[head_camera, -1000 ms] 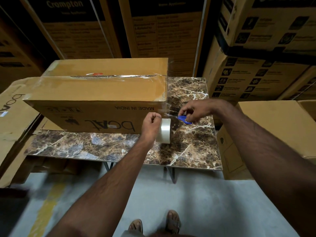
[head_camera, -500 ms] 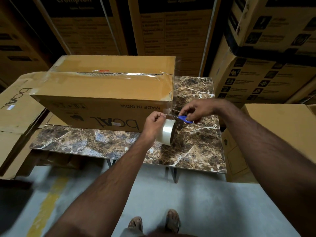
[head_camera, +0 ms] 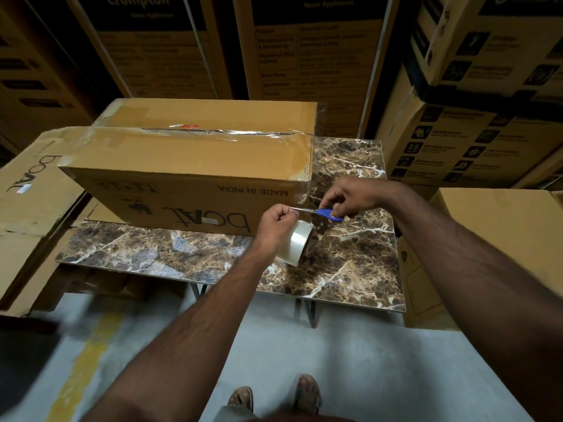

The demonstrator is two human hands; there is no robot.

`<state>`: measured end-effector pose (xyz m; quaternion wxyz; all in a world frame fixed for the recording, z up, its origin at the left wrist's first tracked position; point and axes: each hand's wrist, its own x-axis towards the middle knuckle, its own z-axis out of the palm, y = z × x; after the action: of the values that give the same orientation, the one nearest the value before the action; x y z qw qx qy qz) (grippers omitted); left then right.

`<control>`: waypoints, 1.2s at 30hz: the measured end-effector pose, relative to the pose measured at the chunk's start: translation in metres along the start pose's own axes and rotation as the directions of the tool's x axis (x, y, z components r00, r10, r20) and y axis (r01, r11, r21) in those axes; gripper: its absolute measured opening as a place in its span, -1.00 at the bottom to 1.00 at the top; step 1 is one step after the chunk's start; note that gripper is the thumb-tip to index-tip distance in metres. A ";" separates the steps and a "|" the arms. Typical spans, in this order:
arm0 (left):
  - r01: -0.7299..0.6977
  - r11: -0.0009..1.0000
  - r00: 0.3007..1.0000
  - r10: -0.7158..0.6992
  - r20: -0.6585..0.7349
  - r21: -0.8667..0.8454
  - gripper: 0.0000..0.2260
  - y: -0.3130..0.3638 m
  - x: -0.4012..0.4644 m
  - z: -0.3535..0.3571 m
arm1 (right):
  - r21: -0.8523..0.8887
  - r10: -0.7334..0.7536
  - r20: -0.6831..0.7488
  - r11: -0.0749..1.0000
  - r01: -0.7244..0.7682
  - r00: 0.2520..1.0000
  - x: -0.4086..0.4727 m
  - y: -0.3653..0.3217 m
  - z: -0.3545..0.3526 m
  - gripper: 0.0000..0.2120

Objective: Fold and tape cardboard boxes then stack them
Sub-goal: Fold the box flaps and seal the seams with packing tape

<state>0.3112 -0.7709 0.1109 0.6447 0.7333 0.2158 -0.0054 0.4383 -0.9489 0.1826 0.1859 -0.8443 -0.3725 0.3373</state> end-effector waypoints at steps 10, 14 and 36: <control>-0.047 0.999 0.999 0.046 -0.015 -0.019 -0.91 -0.026 -0.002 -0.017 | 0.117 0.028 0.039 0.993 -0.033 0.999 -0.019 -0.003 0.039 -0.71; -0.037 0.999 0.999 0.037 0.002 -0.003 -0.89 -0.028 -0.007 -0.025 | 0.226 -0.047 -0.399 0.963 0.148 0.916 -0.021 -0.047 0.075 -0.73; -0.293 0.956 0.953 0.293 -0.084 0.005 -0.93 0.003 -0.041 -0.134 | 0.602 0.462 -0.643 0.798 0.030 0.611 0.053 -0.185 0.121 -0.70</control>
<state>0.2390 -0.6570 0.1474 0.6315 0.7543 0.1317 0.1218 0.2856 -0.7805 0.1790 0.5180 -0.8526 -0.0322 0.0617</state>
